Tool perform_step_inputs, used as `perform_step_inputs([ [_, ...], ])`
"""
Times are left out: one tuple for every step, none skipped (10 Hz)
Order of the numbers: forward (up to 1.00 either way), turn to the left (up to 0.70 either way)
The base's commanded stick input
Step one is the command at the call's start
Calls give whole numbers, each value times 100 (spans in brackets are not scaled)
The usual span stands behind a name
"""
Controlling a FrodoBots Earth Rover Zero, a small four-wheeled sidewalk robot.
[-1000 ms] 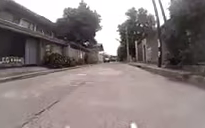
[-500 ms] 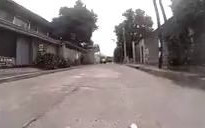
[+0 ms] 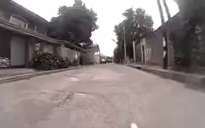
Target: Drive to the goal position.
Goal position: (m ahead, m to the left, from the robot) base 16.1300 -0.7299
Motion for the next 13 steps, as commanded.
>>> perform_step_inputs([
  [100, 0],
  [100, -15],
  [100, -27],
  [100, -27],
  [100, -27],
  [100, -27],
  [100, -27],
  [100, -27],
  [100, -27],
  [100, -27],
  [100, -23],
  [100, -12],
  [100, 0],
])
